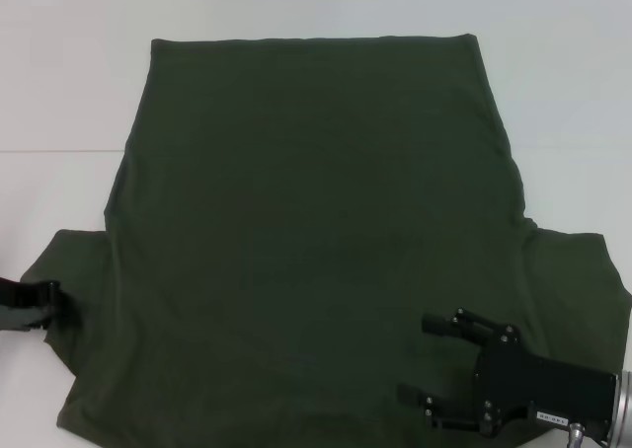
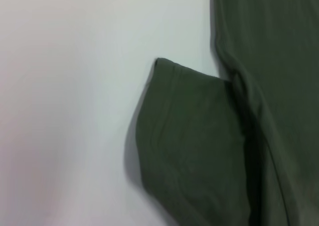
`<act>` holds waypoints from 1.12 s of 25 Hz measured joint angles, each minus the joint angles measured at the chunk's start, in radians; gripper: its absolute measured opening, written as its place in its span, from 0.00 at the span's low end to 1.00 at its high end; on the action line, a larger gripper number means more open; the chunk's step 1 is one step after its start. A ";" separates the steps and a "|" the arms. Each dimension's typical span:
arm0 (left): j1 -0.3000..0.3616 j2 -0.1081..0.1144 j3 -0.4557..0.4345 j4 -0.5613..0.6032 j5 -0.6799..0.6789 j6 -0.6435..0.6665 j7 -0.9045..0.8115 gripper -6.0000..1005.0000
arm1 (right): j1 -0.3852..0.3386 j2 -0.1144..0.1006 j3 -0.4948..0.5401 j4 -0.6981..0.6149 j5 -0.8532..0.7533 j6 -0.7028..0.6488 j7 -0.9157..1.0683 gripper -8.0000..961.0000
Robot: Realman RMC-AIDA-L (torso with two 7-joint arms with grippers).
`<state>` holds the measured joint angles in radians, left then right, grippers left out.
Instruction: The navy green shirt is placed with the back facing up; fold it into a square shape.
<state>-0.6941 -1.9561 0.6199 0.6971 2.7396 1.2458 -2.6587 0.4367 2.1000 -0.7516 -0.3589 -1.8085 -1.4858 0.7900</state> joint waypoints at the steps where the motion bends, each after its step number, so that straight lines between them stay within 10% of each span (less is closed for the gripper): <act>1: 0.000 0.000 0.000 0.001 0.000 -0.001 0.000 0.40 | 0.000 0.000 0.000 0.000 0.000 0.000 0.000 0.95; 12: 0.001 0.003 0.004 0.015 0.004 -0.001 0.018 0.02 | 0.002 0.000 0.000 0.000 0.000 -0.001 0.001 0.95; 28: 0.042 0.029 -0.007 0.098 0.011 -0.001 0.054 0.03 | 0.007 0.000 0.008 0.000 0.000 0.000 -0.003 0.95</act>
<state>-0.6522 -1.9266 0.6128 0.7952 2.7504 1.2449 -2.6051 0.4439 2.0999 -0.7440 -0.3589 -1.8085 -1.4857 0.7873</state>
